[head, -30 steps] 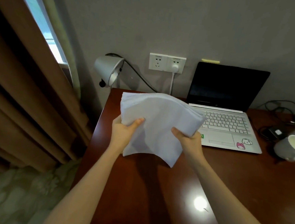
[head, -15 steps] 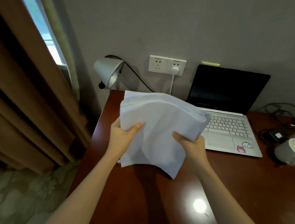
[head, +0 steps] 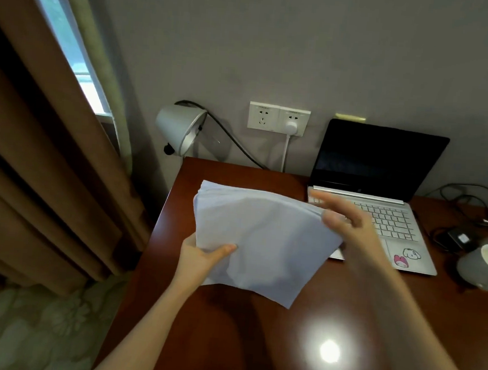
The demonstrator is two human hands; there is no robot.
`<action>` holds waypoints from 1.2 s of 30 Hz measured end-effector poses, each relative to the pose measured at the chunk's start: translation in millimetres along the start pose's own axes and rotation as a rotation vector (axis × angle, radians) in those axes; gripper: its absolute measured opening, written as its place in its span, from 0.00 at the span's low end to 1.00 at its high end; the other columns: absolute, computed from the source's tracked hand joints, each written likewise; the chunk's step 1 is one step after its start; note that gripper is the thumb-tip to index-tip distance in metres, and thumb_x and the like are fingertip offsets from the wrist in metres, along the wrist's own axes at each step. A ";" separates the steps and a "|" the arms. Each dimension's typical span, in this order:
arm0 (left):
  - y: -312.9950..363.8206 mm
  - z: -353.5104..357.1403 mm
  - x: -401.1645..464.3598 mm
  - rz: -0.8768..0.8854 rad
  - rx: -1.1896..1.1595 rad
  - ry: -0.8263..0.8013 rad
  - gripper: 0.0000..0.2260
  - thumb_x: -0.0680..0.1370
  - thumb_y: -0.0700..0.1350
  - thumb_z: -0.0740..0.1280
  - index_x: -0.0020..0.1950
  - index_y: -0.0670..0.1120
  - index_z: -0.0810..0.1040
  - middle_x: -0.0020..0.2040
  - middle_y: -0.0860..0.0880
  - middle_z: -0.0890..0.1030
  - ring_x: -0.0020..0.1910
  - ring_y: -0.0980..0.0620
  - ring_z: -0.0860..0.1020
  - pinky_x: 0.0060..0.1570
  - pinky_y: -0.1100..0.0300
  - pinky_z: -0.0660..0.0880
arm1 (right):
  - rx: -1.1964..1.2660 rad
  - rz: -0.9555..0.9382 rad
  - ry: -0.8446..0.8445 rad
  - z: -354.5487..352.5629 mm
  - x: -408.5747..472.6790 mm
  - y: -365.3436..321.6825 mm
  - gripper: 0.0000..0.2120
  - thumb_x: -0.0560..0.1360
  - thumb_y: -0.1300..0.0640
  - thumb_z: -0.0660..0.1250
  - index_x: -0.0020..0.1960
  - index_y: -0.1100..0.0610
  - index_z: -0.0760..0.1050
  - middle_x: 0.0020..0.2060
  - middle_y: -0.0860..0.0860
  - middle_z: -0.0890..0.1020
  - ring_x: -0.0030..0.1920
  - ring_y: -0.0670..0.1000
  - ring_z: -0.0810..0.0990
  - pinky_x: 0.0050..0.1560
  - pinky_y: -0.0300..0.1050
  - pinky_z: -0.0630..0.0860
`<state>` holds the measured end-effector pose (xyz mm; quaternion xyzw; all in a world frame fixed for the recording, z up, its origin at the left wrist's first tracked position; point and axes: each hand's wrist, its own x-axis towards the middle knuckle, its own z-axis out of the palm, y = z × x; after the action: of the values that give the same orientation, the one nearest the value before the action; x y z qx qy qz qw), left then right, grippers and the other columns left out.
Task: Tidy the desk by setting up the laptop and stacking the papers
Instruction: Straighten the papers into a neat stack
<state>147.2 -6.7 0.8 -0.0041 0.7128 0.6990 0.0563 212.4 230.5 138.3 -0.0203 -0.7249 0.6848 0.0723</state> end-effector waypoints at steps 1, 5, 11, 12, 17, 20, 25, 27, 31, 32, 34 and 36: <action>-0.9 0.1 -0.1 -0.005 0.003 -0.007 0.18 0.64 0.40 0.80 0.46 0.56 0.77 0.38 0.67 0.83 0.41 0.71 0.80 0.33 0.75 0.75 | -0.136 -0.046 -0.086 -1.9 7.7 -21.6 0.20 0.64 0.41 0.72 0.55 0.41 0.81 0.45 0.44 0.86 0.48 0.43 0.84 0.45 0.34 0.78; -8.1 -0.1 -2.1 -0.015 0.003 -0.017 0.19 0.63 0.42 0.80 0.48 0.55 0.77 0.45 0.58 0.84 0.46 0.62 0.82 0.37 0.71 0.78 | -1.014 -0.023 -0.354 37.0 43.6 -65.5 0.34 0.62 0.33 0.70 0.65 0.43 0.73 0.47 0.41 0.85 0.53 0.44 0.82 0.54 0.47 0.78; -18.1 -17.2 -3.4 -0.112 0.193 -0.137 0.43 0.58 0.56 0.80 0.69 0.51 0.67 0.67 0.52 0.73 0.66 0.50 0.73 0.61 0.52 0.75 | -1.292 -0.098 -0.393 74.0 56.7 -40.2 0.12 0.74 0.47 0.67 0.35 0.51 0.72 0.32 0.47 0.74 0.39 0.54 0.75 0.36 0.45 0.67; -20.7 -23.8 -3.2 -0.192 0.276 -0.054 0.50 0.56 0.59 0.79 0.73 0.52 0.61 0.72 0.51 0.66 0.71 0.49 0.66 0.66 0.48 0.69 | -1.277 -0.089 -0.352 66.2 55.0 -38.8 0.14 0.74 0.46 0.67 0.33 0.51 0.71 0.31 0.47 0.74 0.39 0.54 0.75 0.37 0.46 0.68; -32.2 -51.0 0.6 -0.435 -0.190 0.149 0.55 0.59 0.55 0.78 0.76 0.59 0.44 0.78 0.47 0.53 0.76 0.43 0.56 0.73 0.41 0.56 | -0.782 -0.086 -0.114 3.8 38.2 -38.0 0.11 0.72 0.55 0.73 0.37 0.61 0.81 0.30 0.55 0.82 0.33 0.54 0.80 0.34 0.49 0.73; -24.8 -44.3 7.3 -0.361 -0.301 0.056 0.31 0.73 0.48 0.72 0.72 0.53 0.62 0.65 0.52 0.77 0.70 0.44 0.68 0.65 0.47 0.71 | -0.330 -0.086 -0.003 -20.0 24.7 -38.9 0.02 0.68 0.53 0.73 0.38 0.50 0.83 0.33 0.46 0.86 0.33 0.44 0.84 0.32 0.37 0.79; 31.9 -38.7 24.9 -0.066 -0.292 0.057 0.28 0.62 0.50 0.75 0.61 0.45 0.76 0.54 0.51 0.83 0.46 0.60 0.83 0.40 0.68 0.79 | -0.043 -0.028 0.130 -27.7 17.2 0.2 0.03 0.67 0.57 0.70 0.36 0.52 0.83 0.32 0.46 0.85 0.34 0.45 0.84 0.34 0.38 0.80; 40.1 -38.9 21.7 -0.016 -0.227 0.070 0.25 0.60 0.50 0.76 0.56 0.49 0.77 0.50 0.54 0.83 0.47 0.57 0.83 0.42 0.65 0.79 | -0.034 0.031 0.174 -30.0 12.6 25.2 0.10 0.68 0.66 0.71 0.33 0.54 0.84 0.30 0.46 0.85 0.32 0.44 0.83 0.32 0.37 0.79; 11.4 -37.9 0.6 -0.050 -0.022 0.065 0.16 0.64 0.41 0.77 0.50 0.47 0.82 0.44 0.53 0.86 0.47 0.52 0.83 0.40 0.65 0.79 | -0.021 0.213 0.113 -24.4 -20.5 81.7 0.12 0.60 0.64 0.77 0.40 0.50 0.86 0.34 0.48 0.87 0.35 0.44 0.84 0.35 0.35 0.79; 3.8 -37.7 -5.0 -0.062 -0.004 0.024 0.12 0.63 0.42 0.78 0.45 0.49 0.84 0.42 0.54 0.86 0.45 0.52 0.84 0.39 0.67 0.79 | -0.009 0.249 0.103 -23.0 -29.6 91.9 0.15 0.56 0.60 0.78 0.42 0.50 0.86 0.36 0.49 0.87 0.37 0.45 0.85 0.37 0.34 0.79; 0.5 -37.1 -10.4 -0.061 0.033 -0.017 0.09 0.61 0.44 0.79 0.38 0.54 0.86 0.40 0.56 0.86 0.43 0.56 0.84 0.37 0.69 0.78 | 0.014 0.284 0.126 -25.8 -37.7 104.3 0.19 0.53 0.57 0.79 0.43 0.49 0.86 0.39 0.49 0.87 0.40 0.45 0.85 0.38 0.34 0.79; 7.6 -35.5 -8.3 -0.025 0.048 -0.004 0.11 0.59 0.48 0.79 0.39 0.59 0.85 0.40 0.59 0.86 0.41 0.60 0.84 0.35 0.72 0.77 | 0.037 0.278 0.114 -30.4 -35.5 106.8 0.20 0.53 0.58 0.81 0.45 0.51 0.86 0.40 0.51 0.87 0.41 0.46 0.86 0.39 0.35 0.79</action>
<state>152.1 -42.4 9.6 -0.0104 0.7293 0.6809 0.0665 244.1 262.6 30.9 -0.1578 -0.6972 0.6990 0.0182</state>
